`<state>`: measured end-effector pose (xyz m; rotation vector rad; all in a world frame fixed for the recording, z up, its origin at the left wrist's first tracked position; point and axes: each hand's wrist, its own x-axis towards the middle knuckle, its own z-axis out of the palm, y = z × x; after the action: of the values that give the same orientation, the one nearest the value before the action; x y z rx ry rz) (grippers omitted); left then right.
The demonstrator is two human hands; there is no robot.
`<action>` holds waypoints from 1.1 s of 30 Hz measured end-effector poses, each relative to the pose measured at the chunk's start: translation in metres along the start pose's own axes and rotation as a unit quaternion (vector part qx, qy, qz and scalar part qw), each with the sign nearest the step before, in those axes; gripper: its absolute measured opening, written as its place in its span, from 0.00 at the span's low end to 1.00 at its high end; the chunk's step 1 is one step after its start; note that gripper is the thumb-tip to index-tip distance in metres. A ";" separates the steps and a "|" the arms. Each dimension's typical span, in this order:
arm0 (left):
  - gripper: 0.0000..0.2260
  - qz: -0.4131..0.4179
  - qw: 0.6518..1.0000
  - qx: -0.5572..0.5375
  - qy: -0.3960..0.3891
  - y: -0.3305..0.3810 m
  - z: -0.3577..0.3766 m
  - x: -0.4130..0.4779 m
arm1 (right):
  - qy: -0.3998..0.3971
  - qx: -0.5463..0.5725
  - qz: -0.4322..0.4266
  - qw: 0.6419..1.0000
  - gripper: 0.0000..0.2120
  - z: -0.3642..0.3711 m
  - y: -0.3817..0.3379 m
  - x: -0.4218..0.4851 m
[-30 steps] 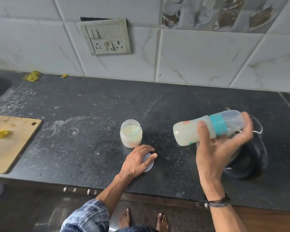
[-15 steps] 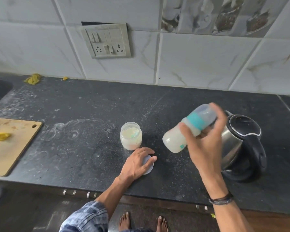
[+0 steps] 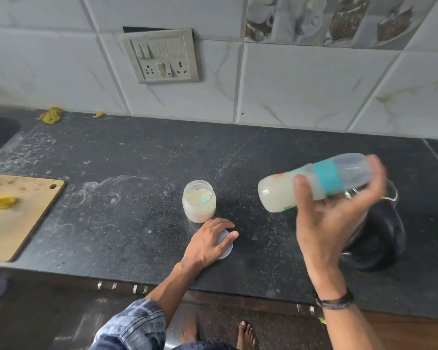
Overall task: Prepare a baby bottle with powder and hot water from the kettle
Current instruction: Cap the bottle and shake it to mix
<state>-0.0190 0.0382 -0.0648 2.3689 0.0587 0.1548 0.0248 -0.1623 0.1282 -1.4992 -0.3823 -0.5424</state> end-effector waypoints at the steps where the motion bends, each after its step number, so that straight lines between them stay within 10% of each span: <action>1: 0.25 0.002 1.000 -0.001 0.001 -0.001 0.001 -0.001 | -0.049 -0.031 0.035 0.998 0.42 -0.001 -0.002 0.003; 3: 0.26 0.003 1.000 -0.004 0.003 -0.001 0.001 -0.001 | -0.131 -0.075 0.083 0.985 0.40 -0.009 -0.002 0.009; 9: 0.24 0.008 1.000 0.000 0.016 -0.001 0.002 0.001 | -0.013 -0.020 -0.018 1.000 0.40 -0.011 -0.001 0.015; 13: 0.27 0.013 1.000 -0.005 0.012 -0.002 0.002 -0.001 | -0.081 -0.050 0.092 0.991 0.40 0.000 0.004 -0.009; 18: 0.27 0.001 1.000 -0.005 0.007 -0.001 0.001 0.000 | 0.050 0.040 -0.055 0.996 0.40 0.000 0.004 -0.004; 22: 0.25 -0.001 1.000 -0.010 0.008 0.000 0.000 -0.001 | -0.125 -0.026 0.113 0.985 0.40 0.001 0.019 0.000; 28: 0.25 -0.007 1.000 -0.010 -0.002 0.000 0.001 0.000 | 0.025 -0.001 0.039 0.999 0.38 -0.007 0.027 0.003; 33: 0.26 -0.002 1.000 -0.020 -0.001 0.000 0.000 0.001 | -0.114 -0.051 0.110 0.986 0.39 -0.009 0.019 -0.005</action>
<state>-0.0180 0.0381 -0.0649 2.3292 0.0576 0.1499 0.0309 -0.1710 0.1091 -1.6837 -0.3645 -0.2184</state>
